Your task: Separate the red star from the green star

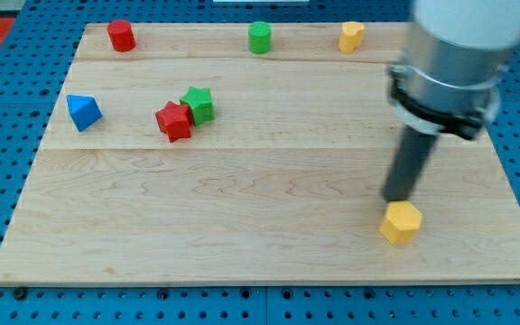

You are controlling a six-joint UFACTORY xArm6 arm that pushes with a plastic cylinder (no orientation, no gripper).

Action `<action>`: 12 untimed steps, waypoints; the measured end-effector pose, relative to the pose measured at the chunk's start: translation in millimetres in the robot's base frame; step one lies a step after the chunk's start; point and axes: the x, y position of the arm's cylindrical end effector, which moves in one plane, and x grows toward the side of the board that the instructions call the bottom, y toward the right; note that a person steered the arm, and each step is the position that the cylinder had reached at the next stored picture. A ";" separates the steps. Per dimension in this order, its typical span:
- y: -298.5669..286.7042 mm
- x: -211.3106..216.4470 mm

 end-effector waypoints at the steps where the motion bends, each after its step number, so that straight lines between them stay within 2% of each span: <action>1: -57.0 -36.8; 2: -128.1 -114.2; 3: -152.4 -158.8; 5: -235.3 -207.1; 7: -241.4 -213.0; 9: -322.6 -192.1; 10: -325.7 -192.7; 11: -347.8 -203.9; 12: -383.9 -194.3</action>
